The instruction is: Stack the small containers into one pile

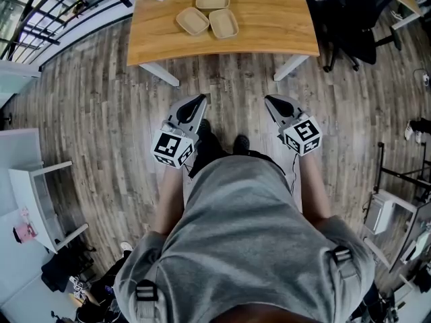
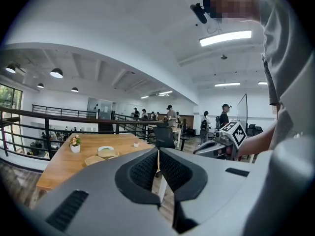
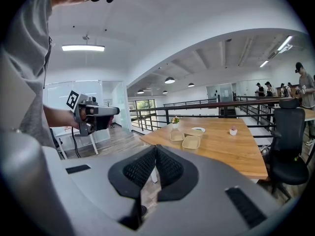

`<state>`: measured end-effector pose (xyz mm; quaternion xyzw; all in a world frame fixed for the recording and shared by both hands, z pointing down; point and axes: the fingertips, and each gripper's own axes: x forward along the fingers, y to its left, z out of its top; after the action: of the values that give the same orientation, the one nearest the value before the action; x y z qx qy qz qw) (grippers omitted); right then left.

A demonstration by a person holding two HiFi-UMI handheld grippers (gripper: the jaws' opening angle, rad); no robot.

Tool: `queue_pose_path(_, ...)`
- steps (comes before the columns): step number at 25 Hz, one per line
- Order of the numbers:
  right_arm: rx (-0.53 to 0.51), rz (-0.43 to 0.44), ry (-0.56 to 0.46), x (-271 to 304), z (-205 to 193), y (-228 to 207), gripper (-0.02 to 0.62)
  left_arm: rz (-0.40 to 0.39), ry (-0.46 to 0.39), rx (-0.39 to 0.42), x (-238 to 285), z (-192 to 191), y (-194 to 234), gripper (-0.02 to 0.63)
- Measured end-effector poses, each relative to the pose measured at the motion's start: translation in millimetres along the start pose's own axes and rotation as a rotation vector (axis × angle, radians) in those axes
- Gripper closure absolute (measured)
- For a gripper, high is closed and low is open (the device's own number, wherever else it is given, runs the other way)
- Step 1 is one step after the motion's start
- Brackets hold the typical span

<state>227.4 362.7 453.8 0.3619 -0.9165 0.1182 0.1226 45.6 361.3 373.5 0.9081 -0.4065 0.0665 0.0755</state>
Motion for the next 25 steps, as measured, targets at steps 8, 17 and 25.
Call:
queue_pose_path(8, 0.036, -0.002, -0.023, 0.0, 3.0, -5.4, 0.554, -0.008, -0.004, -0.015, 2.0, -0.4, 2.6, 0.572)
queue_pose_path(17, 0.002, 0.035, -0.022, 2.2, 0.9, 1.1, 0.364, -0.003, 0.002, -0.009, 6.0, -1.9, -0.2, 0.429)
queue_pose_path(25, -0.009, 0.043, -0.023, 3.8, 2.7, -2.7, 0.341, 0.018, 0.017, 0.003, 7.1, -6.2, -2.3, 0.379)
